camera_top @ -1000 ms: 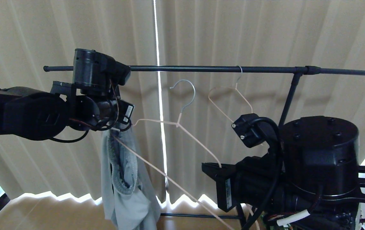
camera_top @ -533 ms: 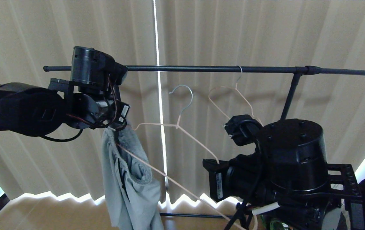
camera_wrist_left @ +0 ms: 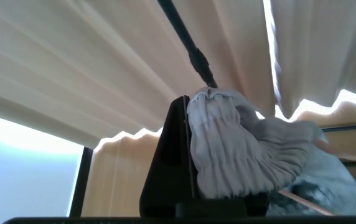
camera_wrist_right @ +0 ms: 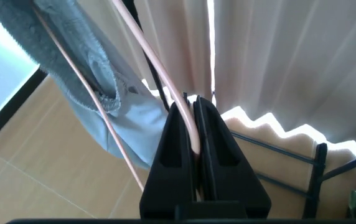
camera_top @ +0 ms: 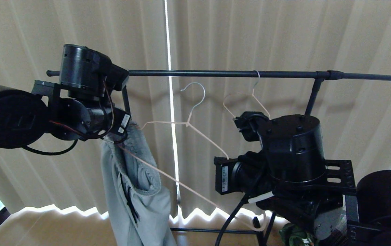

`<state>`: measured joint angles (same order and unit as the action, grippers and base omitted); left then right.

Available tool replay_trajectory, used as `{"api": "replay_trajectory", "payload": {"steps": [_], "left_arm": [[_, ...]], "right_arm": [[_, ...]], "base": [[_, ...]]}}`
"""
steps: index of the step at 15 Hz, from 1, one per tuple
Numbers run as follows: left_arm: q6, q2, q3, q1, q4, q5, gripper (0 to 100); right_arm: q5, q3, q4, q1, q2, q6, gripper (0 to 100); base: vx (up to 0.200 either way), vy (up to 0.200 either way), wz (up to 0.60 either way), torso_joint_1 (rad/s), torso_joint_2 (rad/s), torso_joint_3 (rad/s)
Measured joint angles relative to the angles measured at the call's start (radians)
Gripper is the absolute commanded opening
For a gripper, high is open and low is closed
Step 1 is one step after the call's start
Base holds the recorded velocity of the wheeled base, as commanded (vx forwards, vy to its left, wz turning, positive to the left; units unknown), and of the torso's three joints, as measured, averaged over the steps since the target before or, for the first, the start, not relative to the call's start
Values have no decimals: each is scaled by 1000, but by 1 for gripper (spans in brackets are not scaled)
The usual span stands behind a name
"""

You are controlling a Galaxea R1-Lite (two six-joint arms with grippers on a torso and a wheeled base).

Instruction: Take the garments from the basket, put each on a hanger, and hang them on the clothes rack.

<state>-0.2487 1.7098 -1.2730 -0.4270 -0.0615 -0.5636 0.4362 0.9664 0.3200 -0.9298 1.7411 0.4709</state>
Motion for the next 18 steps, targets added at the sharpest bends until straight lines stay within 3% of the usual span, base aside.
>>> {"api": "replay_trajectory", "payload": {"steps": [6,14,18], "left_arm": [[6,-57,-4,-55,-8,-1,0],[90,-120,-6,-271,-14,0,0],[78,-131,5,-305,-7,67,0]], "right_arm": [[27,21,109,-3,72,-10,0],[26,62,128,-2,145,-37,0],[26,47,128,0,121,-60,0]], "base": [[0,0,0,0,0,0],[0,0,0,0,0,0],[0,0,0,0,0,0]]}}
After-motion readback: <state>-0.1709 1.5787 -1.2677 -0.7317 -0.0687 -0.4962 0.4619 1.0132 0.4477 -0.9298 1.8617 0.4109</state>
